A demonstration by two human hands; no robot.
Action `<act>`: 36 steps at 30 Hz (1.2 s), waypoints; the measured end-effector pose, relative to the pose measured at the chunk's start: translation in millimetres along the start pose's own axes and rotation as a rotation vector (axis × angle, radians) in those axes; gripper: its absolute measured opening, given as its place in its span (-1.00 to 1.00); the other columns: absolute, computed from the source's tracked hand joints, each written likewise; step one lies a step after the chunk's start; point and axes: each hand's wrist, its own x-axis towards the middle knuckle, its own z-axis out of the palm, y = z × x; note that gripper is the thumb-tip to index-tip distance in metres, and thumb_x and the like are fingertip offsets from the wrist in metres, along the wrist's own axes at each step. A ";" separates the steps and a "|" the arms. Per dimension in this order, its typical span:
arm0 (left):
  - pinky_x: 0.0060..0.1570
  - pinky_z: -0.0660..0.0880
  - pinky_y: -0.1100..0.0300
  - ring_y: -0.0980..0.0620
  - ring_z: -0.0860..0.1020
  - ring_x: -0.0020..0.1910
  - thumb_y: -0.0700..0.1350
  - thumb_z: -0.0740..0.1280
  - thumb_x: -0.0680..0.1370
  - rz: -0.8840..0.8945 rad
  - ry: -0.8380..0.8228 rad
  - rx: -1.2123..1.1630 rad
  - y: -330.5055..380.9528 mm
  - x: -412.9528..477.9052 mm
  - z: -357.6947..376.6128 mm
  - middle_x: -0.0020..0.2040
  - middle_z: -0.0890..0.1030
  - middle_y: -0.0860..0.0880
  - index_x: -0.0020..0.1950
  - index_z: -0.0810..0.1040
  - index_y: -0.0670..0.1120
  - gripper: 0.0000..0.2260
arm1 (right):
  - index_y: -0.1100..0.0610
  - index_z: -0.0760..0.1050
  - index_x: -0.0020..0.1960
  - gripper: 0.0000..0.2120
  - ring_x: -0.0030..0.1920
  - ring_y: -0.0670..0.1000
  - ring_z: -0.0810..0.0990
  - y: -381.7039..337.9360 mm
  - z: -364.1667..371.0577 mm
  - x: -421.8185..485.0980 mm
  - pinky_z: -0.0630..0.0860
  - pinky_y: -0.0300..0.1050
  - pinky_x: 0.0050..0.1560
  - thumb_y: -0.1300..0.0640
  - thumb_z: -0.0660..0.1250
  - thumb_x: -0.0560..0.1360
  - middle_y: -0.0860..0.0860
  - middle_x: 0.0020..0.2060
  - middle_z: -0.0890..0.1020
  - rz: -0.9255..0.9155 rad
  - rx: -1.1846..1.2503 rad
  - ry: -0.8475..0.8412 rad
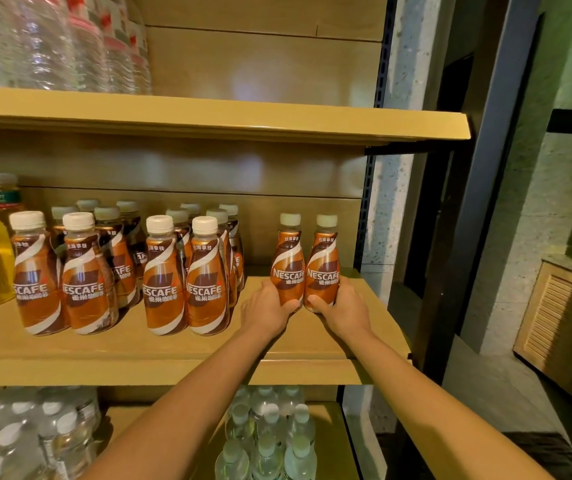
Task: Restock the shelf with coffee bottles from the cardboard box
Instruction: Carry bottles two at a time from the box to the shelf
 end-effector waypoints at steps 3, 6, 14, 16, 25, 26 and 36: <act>0.25 0.41 -0.06 -0.11 0.49 0.23 0.09 0.34 0.51 -0.026 -0.026 0.017 0.3 15.4 3.9 0.25 0.52 -0.07 0.32 0.32 -0.08 -0.53 | 0.15 0.36 0.29 -0.47 0.17 0.12 0.54 2.3 5.5 15.0 0.50 0.03 0.13 -0.02 0.43 0.42 0.10 0.18 0.57 0.016 -0.017 -0.013; 0.28 0.37 -0.10 -0.12 0.47 0.25 0.09 0.32 0.52 -0.034 -0.029 0.036 -1.4 25.7 6.6 0.26 0.50 -0.08 0.33 0.29 -0.09 -0.53 | 0.16 0.34 0.30 -0.46 0.18 0.13 0.53 4.4 9.7 26.0 0.50 0.05 0.14 -0.02 0.42 0.43 0.11 0.19 0.56 0.023 -0.034 -0.034; 0.32 0.31 -0.16 -0.12 0.45 0.28 0.11 0.30 0.52 -0.032 -0.002 0.028 -5.7 31.1 12.9 0.27 0.49 -0.07 0.35 0.26 -0.08 -0.50 | 0.16 0.30 0.30 -0.48 0.18 0.16 0.53 6.4 12.7 30.9 0.46 0.05 0.15 -0.09 0.34 0.47 0.12 0.19 0.56 0.036 -0.158 -0.060; 0.33 0.32 -0.15 -0.14 0.40 0.33 0.14 0.31 0.50 -0.032 -0.010 0.029 -4.5 28.4 9.7 0.34 0.44 -0.11 0.46 0.14 -0.13 -0.35 | 0.16 0.27 0.32 -0.40 0.21 0.17 0.51 4.8 9.6 27.7 0.41 0.06 0.21 -0.19 0.31 0.46 0.13 0.21 0.55 0.045 -0.246 -0.085; 0.27 0.39 -0.09 -0.11 0.42 0.29 0.20 0.36 0.43 0.121 -0.003 0.097 19.7 -30.0 -19.4 0.32 0.45 -0.11 0.42 0.19 -0.10 -0.30 | 0.10 0.28 0.36 -0.33 0.33 0.16 0.38 -17.7 -39.5 -22.3 0.32 0.11 0.32 -0.29 0.27 0.42 0.12 0.29 0.44 -0.120 -0.412 -0.116; 0.27 0.39 -0.08 -0.11 0.43 0.27 0.21 0.35 0.43 0.157 -0.013 0.133 25.4 -38.8 -23.7 0.30 0.46 -0.10 0.38 0.23 -0.08 -0.34 | 0.07 0.29 0.35 -0.36 0.34 0.16 0.37 -22.2 -46.3 -32.0 0.31 0.13 0.33 -0.29 0.26 0.43 0.11 0.30 0.43 -0.147 -0.411 -0.146; 0.26 0.33 0.01 -0.16 0.36 0.33 0.18 0.33 0.48 0.422 -0.180 0.364 71.8 -122.2 -59.7 0.36 0.40 -0.15 0.40 0.26 -0.12 -0.38 | 0.18 0.19 0.45 -0.34 0.36 0.16 0.36 -21.4 -135.2 -133.7 0.30 0.08 0.35 -0.11 0.32 0.49 0.14 0.38 0.37 -0.080 -0.566 -0.204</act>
